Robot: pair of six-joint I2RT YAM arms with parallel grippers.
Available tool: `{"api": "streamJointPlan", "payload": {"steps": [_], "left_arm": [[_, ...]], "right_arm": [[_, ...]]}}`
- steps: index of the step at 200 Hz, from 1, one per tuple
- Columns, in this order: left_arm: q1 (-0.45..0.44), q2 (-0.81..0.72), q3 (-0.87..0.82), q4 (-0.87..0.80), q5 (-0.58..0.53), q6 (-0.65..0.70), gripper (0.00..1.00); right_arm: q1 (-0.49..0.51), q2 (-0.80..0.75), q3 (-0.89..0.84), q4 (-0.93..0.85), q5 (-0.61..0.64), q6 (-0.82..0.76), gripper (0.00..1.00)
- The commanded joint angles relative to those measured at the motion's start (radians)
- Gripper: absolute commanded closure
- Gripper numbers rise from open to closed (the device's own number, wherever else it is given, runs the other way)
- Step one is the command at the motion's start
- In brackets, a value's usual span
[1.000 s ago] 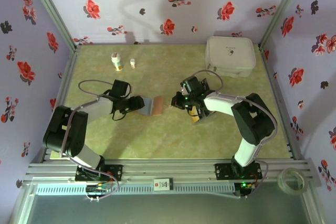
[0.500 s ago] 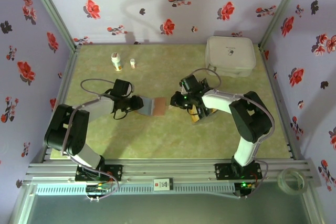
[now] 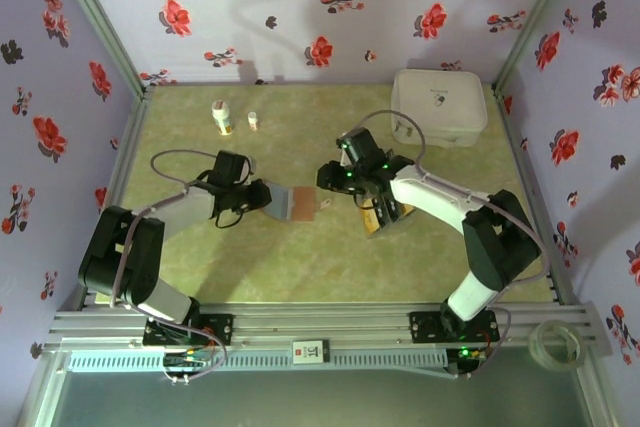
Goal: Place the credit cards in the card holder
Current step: Open the card holder at the center of the table, then flip over the card slot on the card holder.
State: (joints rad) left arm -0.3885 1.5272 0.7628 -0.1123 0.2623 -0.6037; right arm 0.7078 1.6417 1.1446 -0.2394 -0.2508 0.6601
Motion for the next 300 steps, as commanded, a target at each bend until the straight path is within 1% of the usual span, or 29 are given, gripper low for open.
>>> {"api": "streamJointPlan", "payload": {"steps": [1, 30, 38, 75, 89, 112, 120, 132, 146, 191, 206, 259, 278, 300], "left_arm": [[-0.012, -0.018, -0.014, 0.012, 0.007, -0.021, 0.85], [-0.015, -0.021, -0.019, 0.02, 0.006, -0.03, 0.84], [-0.015, -0.022, -0.02, 0.023, 0.006, -0.031, 0.84], [-0.014, -0.016, -0.024, 0.038, 0.005, -0.037, 0.82], [-0.012, -0.013, -0.025, 0.04, 0.0, -0.033, 0.78], [0.003, -0.012, -0.041, 0.045, -0.013, -0.031, 0.63], [0.011, -0.012, -0.054, 0.053, -0.015, -0.032, 0.59], [0.029, -0.007, -0.075, 0.067, -0.016, -0.037, 0.56], [0.044, 0.003, -0.098, 0.087, -0.015, -0.041, 0.56], [0.052, 0.026, -0.117, 0.103, -0.014, -0.04, 0.55], [0.052, 0.006, -0.111, 0.1, -0.009, -0.039, 0.52], [0.06, -0.071, -0.069, 0.064, -0.006, -0.015, 0.37], [0.073, -0.069, -0.056, 0.064, 0.008, -0.007, 0.35], [0.086, -0.054, -0.052, 0.077, 0.033, -0.003, 0.36]], "right_arm": [[0.049, 0.074, 0.048, -0.03, 0.026, -0.019, 0.65], [0.074, 0.173, 0.048, 0.042, 0.006, 0.001, 0.69], [0.074, 0.193, 0.042, 0.06, 0.005, 0.004, 0.72], [0.066, 0.249, -0.018, 0.116, 0.03, 0.006, 0.78], [0.061, 0.261, -0.044, 0.131, 0.034, 0.01, 0.8], [0.051, 0.266, -0.09, 0.154, 0.041, 0.022, 0.83], [0.047, 0.265, -0.105, 0.16, 0.044, 0.028, 0.84], [0.042, 0.266, -0.124, 0.169, 0.046, 0.034, 0.84], [0.04, 0.266, -0.136, 0.175, 0.048, 0.036, 0.85], [0.039, 0.275, -0.146, 0.184, 0.048, 0.042, 0.85], [0.039, 0.277, -0.146, 0.183, 0.047, 0.041, 0.85], [0.037, 0.279, -0.145, 0.183, 0.044, 0.041, 0.85], [0.037, 0.284, -0.145, 0.182, 0.044, 0.04, 0.86], [0.036, 0.289, -0.147, 0.182, 0.044, 0.038, 0.86]]}}
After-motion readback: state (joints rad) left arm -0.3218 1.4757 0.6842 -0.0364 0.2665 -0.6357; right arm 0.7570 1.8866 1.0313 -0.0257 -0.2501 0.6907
